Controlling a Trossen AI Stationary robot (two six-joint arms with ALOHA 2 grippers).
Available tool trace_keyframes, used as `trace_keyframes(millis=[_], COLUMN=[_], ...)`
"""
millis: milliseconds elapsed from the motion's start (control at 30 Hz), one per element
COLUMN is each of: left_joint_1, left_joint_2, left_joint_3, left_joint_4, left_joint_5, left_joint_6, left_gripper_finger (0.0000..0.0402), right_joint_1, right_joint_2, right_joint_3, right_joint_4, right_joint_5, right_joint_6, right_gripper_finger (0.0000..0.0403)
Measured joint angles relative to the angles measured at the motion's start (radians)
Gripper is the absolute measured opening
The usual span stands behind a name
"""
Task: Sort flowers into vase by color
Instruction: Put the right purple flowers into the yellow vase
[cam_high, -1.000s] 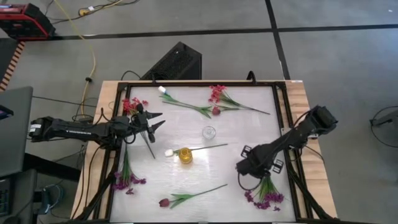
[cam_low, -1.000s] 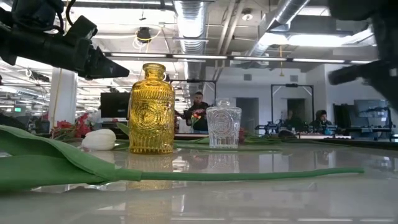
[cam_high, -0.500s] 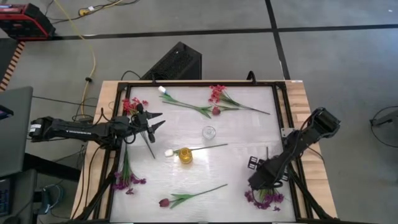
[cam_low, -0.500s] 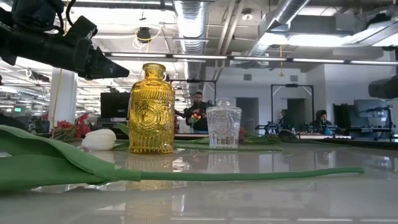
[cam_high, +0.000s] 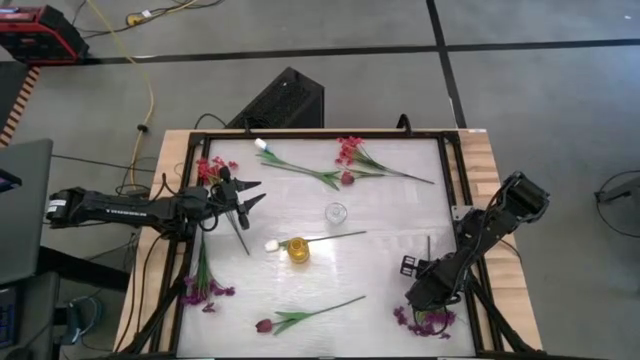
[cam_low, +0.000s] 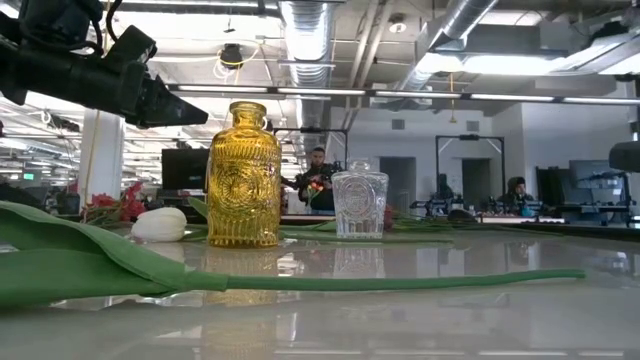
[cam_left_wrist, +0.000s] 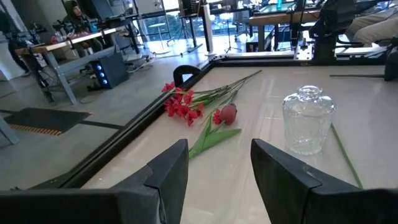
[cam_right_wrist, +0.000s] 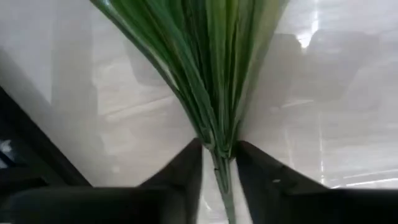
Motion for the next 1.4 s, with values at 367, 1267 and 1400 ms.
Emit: trace_keyframes(millis=[367,1267,1400], left_joint_1=[0.0,0.0,0.0], left_joint_2=[0.0,0.0,0.0], left_joint_3=[0.0,0.0,0.0], left_joint_4=[0.0,-0.004,-0.01], left_joint_5=[-0.024,-0.026,-0.025], left_joint_6=[0.0,0.009,0.002], left_gripper_finger=[0.0165,0.0165,0.0165], right_joint_1=[-0.208,-0.639,-0.647], right_joint_2=[-0.078,-0.368,-0.241], right_joint_3=[0.076,0.078,0.037], right_joint_4=[-0.023,1.334,1.614], right_joint_5=[0.0,-0.067,-0.085], right_joint_6=[0.055,0.373,0.434], right_gripper_finger=[0.0029,0.0027,0.0029])
